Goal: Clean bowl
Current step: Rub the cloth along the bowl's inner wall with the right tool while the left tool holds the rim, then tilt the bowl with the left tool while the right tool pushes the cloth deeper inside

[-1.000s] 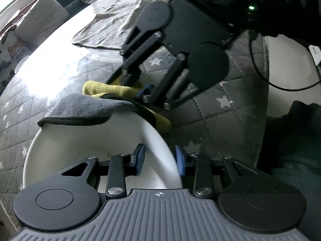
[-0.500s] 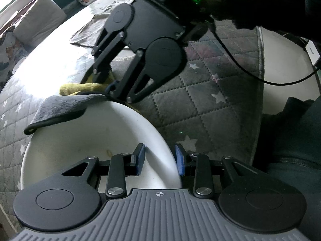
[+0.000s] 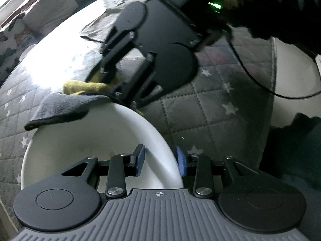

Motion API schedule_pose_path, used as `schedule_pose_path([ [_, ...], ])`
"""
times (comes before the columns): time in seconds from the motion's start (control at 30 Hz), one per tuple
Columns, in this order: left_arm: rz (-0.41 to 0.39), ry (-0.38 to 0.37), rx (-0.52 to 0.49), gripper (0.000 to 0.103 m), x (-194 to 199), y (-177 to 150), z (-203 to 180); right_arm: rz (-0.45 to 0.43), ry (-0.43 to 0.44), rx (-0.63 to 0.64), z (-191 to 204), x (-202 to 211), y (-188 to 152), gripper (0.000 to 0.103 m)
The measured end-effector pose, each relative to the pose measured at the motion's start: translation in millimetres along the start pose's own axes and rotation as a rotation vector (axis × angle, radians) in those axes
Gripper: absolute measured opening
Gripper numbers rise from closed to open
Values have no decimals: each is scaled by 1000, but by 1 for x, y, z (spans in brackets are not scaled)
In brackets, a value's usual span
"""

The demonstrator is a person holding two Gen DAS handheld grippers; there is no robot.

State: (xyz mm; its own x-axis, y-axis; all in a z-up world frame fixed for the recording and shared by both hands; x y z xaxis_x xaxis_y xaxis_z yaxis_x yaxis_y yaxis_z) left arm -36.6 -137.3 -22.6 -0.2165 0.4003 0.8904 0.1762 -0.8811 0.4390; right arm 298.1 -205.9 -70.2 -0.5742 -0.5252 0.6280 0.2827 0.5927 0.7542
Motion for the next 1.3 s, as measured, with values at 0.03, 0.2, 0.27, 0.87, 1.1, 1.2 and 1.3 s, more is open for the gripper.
schedule_pose_path([
  [0.03,2,3,10,37,-1,2,1,0,1,0,0,0,0,22],
  [0.2,8,16,42,40,-5,9,7,1,6,-1,3,2,0,22],
  [0.27,12,21,36,40,-7,10,8,2,8,-1,4,2,0,22],
  [0.87,-12,-19,-67,35,4,-9,-9,5,27,-3,12,8,-1,22],
  [1.1,-23,-24,-62,36,3,-11,-7,6,33,-6,13,8,-1,22],
  [1.2,-27,-26,-59,36,4,-12,-8,4,26,-17,5,2,2,22],
  [1.3,-28,-27,-55,36,4,-8,-10,2,20,-33,-1,-4,4,22],
])
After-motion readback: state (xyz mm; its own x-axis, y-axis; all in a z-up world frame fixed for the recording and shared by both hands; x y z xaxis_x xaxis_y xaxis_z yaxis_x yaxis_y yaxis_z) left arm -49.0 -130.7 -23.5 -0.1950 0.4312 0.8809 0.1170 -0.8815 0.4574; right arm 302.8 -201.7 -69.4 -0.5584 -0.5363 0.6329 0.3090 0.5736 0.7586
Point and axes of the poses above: each gripper's, at about its wrist camera, not at the fingertips, and x roughly against the way its jaws point, z to its left, y to its top, the point moved 6 cm from there along -x, roughly the way its jaws point, and after that the axes turned 6 degrees about -x, right-handed, at the moved point
